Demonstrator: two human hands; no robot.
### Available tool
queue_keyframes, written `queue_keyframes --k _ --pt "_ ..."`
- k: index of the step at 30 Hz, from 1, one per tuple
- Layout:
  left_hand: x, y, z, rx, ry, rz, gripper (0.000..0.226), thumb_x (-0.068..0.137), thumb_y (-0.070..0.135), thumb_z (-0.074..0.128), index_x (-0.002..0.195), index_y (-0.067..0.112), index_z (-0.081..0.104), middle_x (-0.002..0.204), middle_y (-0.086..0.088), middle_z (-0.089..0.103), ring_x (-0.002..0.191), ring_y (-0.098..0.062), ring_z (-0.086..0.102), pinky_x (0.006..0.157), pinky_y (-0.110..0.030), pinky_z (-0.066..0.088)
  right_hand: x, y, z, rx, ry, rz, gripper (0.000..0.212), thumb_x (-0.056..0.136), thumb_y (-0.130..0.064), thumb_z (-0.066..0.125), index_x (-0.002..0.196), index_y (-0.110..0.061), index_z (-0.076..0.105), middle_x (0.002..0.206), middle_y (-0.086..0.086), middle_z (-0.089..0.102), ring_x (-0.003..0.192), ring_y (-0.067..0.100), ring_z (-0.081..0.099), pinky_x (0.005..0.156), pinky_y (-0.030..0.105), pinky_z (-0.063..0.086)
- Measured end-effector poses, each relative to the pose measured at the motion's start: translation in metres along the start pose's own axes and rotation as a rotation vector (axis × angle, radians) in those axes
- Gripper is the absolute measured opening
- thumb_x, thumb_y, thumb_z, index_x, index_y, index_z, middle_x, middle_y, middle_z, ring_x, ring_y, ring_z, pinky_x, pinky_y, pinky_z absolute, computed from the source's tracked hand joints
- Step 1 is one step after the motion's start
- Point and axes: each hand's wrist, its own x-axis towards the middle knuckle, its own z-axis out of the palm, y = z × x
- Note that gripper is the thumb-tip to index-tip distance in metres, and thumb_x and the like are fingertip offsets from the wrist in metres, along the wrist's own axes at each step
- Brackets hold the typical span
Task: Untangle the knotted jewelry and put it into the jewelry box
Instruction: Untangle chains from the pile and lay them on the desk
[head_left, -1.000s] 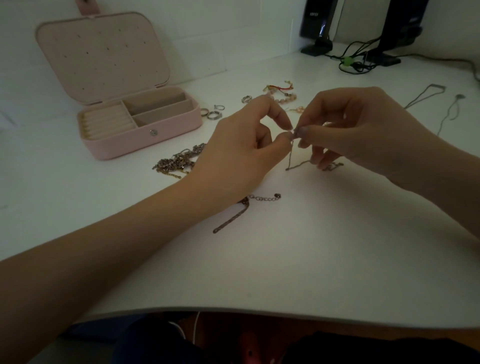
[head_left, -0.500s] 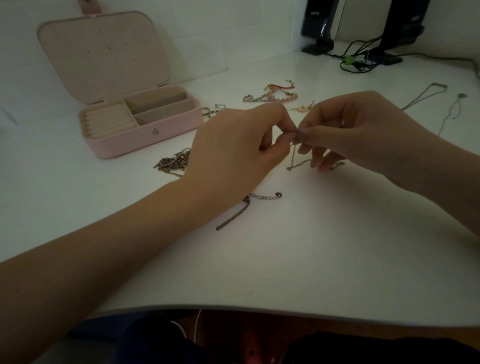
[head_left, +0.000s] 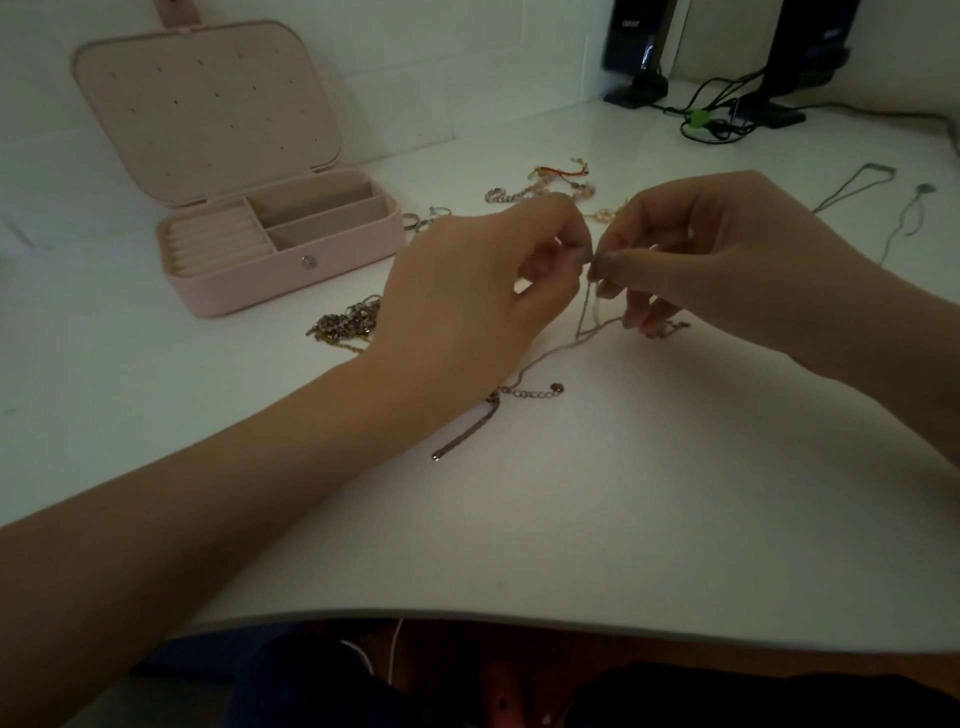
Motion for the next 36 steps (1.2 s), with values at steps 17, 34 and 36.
queue_keyframes --k 17,34,36 --pt "0.000 -0.002 0.006 -0.203 -0.073 -0.176 0.007 0.089 0.016 0.061 0.083 0.014 0.065 0.071 0.005 0.072 0.066 -0.006 0.069 0.067 -0.037 0.056 -0.001 0.007 0.007 -0.306 0.156 -0.231 0.005 0.079 -0.029 0.068 0.074 -0.028 0.066 0.068 -0.018 0.063 0.066 0.007 0.063 0.062 0.025 0.051" --pt "0.001 0.003 0.008 -0.274 -0.074 -0.297 0.010 0.085 0.014 0.067 0.076 0.017 0.066 0.064 0.003 0.071 0.064 -0.012 0.070 0.067 -0.039 0.058 -0.002 0.010 0.012 -0.456 0.223 -0.344 0.005 0.080 -0.024 0.066 0.076 -0.021 0.067 0.066 -0.020 0.057 0.060 0.006 0.059 0.059 0.024 0.051" --pt "0.001 0.003 0.008 -0.263 -0.062 -0.298 0.009 0.085 0.016 0.068 0.076 0.020 0.067 0.066 0.002 0.071 0.066 -0.013 0.070 0.068 -0.039 0.057 -0.002 0.009 0.012 -0.442 0.227 -0.331 0.004 0.080 -0.023 0.067 0.076 -0.022 0.067 0.063 -0.022 0.055 0.064 0.005 0.061 0.056 0.016 0.048"
